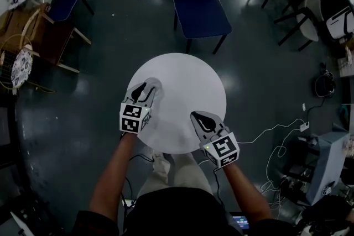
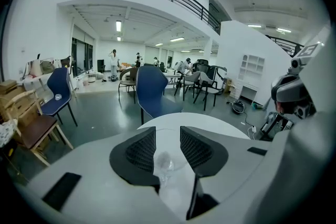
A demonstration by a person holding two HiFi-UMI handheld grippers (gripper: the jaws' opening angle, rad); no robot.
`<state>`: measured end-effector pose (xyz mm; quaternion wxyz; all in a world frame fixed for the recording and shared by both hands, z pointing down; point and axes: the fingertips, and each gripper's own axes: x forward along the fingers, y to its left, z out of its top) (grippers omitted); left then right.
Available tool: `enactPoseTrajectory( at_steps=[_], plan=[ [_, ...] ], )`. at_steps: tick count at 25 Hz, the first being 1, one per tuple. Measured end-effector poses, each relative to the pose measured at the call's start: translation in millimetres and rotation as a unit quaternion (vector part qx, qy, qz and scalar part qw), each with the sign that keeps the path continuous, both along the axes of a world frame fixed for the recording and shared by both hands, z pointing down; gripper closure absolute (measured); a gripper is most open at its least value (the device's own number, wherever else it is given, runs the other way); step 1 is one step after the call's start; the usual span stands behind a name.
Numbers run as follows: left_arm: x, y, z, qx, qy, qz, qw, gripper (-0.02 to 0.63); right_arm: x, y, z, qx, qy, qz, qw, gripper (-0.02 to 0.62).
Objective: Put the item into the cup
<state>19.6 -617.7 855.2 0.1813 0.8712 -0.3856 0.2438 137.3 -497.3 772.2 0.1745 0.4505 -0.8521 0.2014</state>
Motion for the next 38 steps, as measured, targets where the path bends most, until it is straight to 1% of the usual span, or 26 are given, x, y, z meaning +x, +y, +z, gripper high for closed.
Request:
enactPoseTrajectory(
  at_steps=[5, 9, 14, 18, 22, 25, 28, 30, 35, 38],
  plan=[
    [3.0, 4.4, -13.4, 0.007, 0.003, 0.001, 1.0000, 0.457, 3.1, -1.2, -11.0, 0.010, 0.002, 0.001, 1.000, 0.580],
    [-0.7, 13.8, -37.1, 0.015, 0.015, 0.004, 0.9998, 0.460, -5.7, 1.3, -28.1, 0.018, 0.003, -0.003, 1.000, 0.580],
    [-17.1, 21.2, -69.8, 0.035, 0.029, -0.002, 0.9990, 0.506, -22.4, 1.7, -48.3, 0.035, 0.001, -0.007, 0.999, 0.580],
    [-29.7, 42.9, -90.5, 0.041, 0.037, -0.006, 0.9984, 0.532, -30.5, 11.8, -64.8, 0.043, -0.004, -0.007, 0.999, 0.580],
    [-42.3, 63.3, -108.9, 0.042, 0.039, -0.003, 0.9983, 0.548, -38.8, 16.7, -89.6, 0.061, -0.002, -0.007, 0.998, 0.580],
    [-54.2, 76.8, -129.3, 0.053, 0.043, -0.004, 0.9977, 0.558, -48.7, 21.3, -109.7, 0.071, -0.002, -0.008, 0.997, 0.580],
    [-60.8, 90.2, -150.7, 0.064, 0.057, -0.010, 0.9963, 0.565, -52.3, 27.6, -125.3, 0.079, -0.010, 0.000, 0.997, 0.580],
    [-62.9, 101.3, -164.6, 0.072, 0.065, -0.011, 0.9952, 0.569, -55.5, 34.6, -134.5, 0.088, -0.003, 0.000, 0.996, 0.580],
    [-69.9, 133.4, -199.1, 0.092, 0.090, -0.004, 0.9916, 0.585, -77.6, 57.1, -156.7, 0.111, 0.023, -0.024, 0.993, 0.580],
    [-78.7, 151.9, -217.9, 0.104, 0.103, 0.005, 0.9893, 0.589, -94.5, 67.1, -169.3, 0.121, 0.022, -0.030, 0.992, 0.580]
  ],
)
